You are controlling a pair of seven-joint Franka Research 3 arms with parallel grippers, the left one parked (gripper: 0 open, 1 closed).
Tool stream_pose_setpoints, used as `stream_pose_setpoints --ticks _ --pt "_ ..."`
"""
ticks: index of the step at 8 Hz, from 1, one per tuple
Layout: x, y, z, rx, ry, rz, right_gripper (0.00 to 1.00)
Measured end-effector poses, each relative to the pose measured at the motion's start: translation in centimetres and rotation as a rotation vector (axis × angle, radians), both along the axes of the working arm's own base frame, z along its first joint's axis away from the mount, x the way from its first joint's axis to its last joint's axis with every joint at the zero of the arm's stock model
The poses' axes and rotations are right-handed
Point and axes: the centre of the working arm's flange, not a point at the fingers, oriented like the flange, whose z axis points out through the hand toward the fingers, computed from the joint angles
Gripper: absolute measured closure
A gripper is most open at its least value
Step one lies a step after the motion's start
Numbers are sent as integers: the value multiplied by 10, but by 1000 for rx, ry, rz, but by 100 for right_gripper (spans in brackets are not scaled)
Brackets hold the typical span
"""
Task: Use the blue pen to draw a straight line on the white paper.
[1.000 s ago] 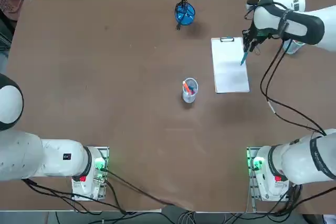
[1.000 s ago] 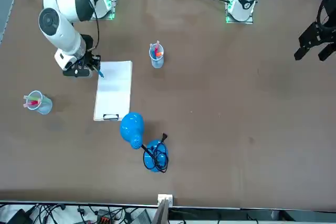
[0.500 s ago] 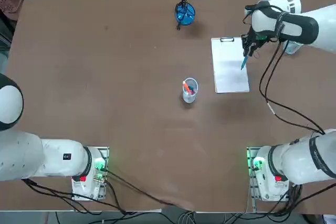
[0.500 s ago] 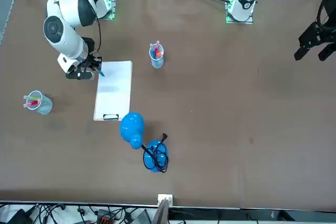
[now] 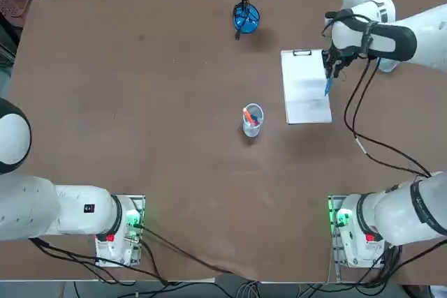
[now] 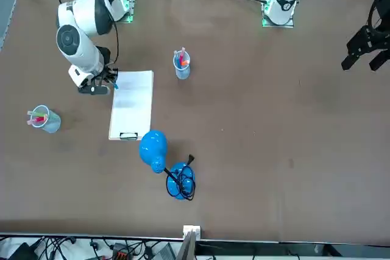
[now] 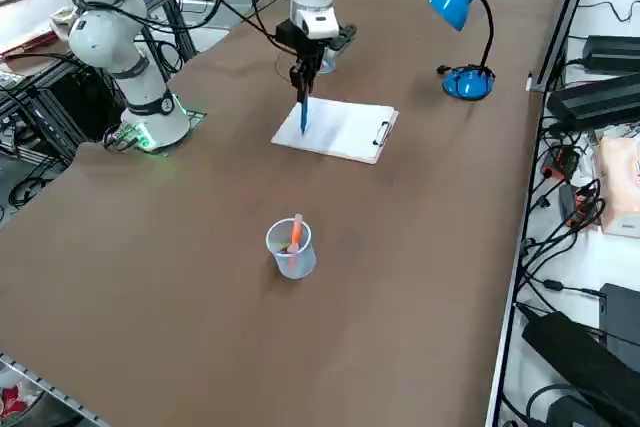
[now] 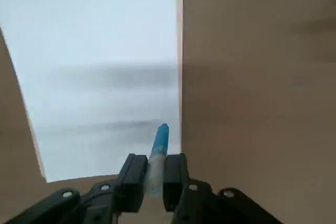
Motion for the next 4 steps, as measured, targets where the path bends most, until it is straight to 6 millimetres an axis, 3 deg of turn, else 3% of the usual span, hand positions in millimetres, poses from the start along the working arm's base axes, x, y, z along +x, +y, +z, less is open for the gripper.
stream_pose_setpoints --ticks 4 --pt "7 1 -6 -13 -45 5 84"
